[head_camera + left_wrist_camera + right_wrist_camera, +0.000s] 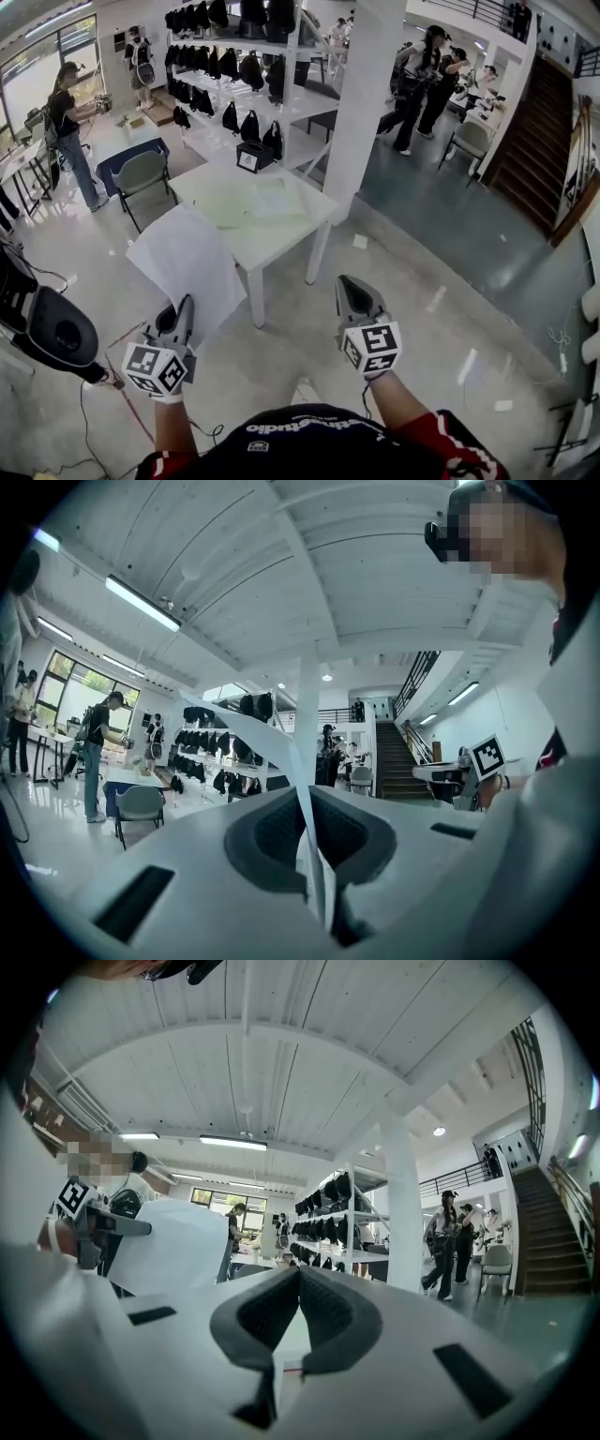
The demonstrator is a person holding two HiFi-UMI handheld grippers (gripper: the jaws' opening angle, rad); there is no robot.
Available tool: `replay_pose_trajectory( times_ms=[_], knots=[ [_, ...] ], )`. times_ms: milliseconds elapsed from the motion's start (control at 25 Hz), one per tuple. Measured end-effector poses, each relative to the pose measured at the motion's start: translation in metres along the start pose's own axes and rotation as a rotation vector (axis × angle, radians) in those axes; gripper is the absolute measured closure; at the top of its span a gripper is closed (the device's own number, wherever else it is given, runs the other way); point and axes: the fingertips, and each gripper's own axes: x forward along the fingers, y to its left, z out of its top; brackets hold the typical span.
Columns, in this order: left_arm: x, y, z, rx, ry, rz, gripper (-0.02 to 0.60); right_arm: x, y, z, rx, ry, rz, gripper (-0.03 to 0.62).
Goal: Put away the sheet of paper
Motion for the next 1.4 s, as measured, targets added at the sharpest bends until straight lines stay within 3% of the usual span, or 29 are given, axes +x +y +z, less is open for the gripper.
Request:
replay_pose_trajectory(
  times_ms=[600, 800, 1000, 1400],
  knots=[
    [0.020, -0.006, -0.018, -0.027, 0.020, -0.041, 0.577, -0.005, -0.013, -0.021, 0.009, 0.059, -0.024, 0.591],
    [0.028, 0.000, -0.020, 0.011, 0.047, -0.015, 0.577, 0.015, -0.013, -0.020, 0.009, 0.051, 0.005, 0.591],
    [0.045, 0.013, -0.019, 0.000, 0.046, 0.001, 0.577, 0.041, -0.021, -0.021, 0.012, 0.044, 0.024, 0.591],
    [0.114, 0.034, -0.015, 0.014, 0.054, 0.024, 0.577, 0.106, -0.068, -0.025, 0.020, 0.038, 0.041, 0.591]
  ],
)
